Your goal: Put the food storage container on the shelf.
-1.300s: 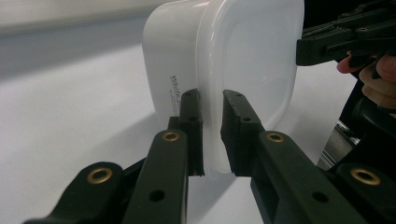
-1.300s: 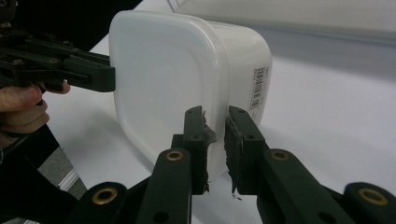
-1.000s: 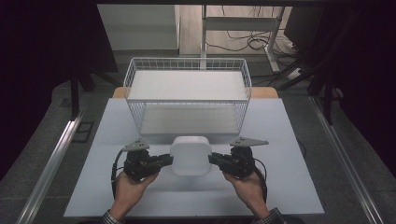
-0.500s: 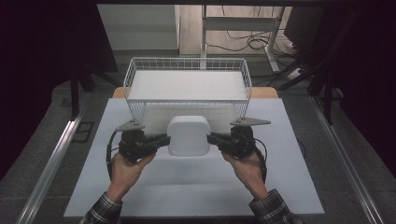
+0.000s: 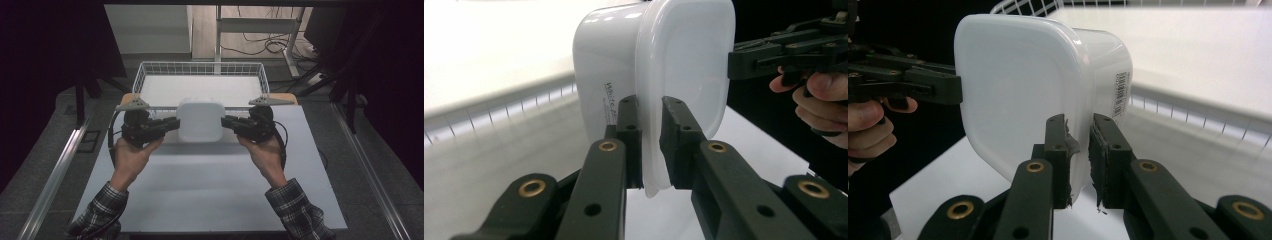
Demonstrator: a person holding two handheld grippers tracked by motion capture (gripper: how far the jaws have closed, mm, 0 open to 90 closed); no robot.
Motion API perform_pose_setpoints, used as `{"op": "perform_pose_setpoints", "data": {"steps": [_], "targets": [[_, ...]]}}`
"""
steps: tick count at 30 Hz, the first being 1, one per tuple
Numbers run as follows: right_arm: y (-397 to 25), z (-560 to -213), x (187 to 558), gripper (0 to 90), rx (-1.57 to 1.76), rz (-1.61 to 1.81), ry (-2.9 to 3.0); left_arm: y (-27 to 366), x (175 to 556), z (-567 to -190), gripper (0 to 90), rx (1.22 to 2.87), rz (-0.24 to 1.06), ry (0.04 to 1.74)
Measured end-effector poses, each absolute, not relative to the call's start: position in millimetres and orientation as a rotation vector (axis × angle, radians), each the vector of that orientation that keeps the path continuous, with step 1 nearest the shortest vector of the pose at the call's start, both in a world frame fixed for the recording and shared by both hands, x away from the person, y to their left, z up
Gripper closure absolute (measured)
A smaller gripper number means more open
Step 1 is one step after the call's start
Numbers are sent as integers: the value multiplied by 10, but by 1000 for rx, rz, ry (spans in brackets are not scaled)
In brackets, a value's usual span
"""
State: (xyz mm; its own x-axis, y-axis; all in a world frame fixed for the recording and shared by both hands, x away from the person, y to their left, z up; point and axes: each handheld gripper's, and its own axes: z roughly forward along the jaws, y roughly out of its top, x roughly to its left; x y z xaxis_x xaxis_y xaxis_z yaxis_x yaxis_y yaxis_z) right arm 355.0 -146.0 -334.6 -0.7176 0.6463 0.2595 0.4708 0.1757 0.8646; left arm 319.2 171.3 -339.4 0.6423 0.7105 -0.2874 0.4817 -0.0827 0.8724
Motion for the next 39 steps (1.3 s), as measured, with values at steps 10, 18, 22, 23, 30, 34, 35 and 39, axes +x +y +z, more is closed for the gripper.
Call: {"op": "perform_pose_setpoints", "data": {"steps": [10,18,22,23,30,34,35,39], "targets": [[-1433,-3051,3880,781,1110,1595,2241,1742,3488,-3103,805,1704,251,962],[-1409,-2932,4174,776,1155,1569,2236,1742,3788,-3034,805,1685,219,988],[-1386,-2935,4281,773,1178,1547,2229,1735,3906,-3059,804,1687,206,1011],[-1383,-2938,4297,773,1181,1543,2228,1736,3938,-3076,803,1686,200,1017],[-1349,-2937,4394,769,1206,1519,2233,1749,4054,-3127,792,1691,189,1035],[-1318,-2913,4425,753,1226,1496,2234,1735,4065,-3117,772,1707,208,1032],[-1318,-2913,4425,753,1226,1496,2234,1726,4067,-3112,772,1713,214,1031],[-1265,-2904,4455,699,1213,1465,2225,1683,4092,-3099,719,1752,254,1035]]}}
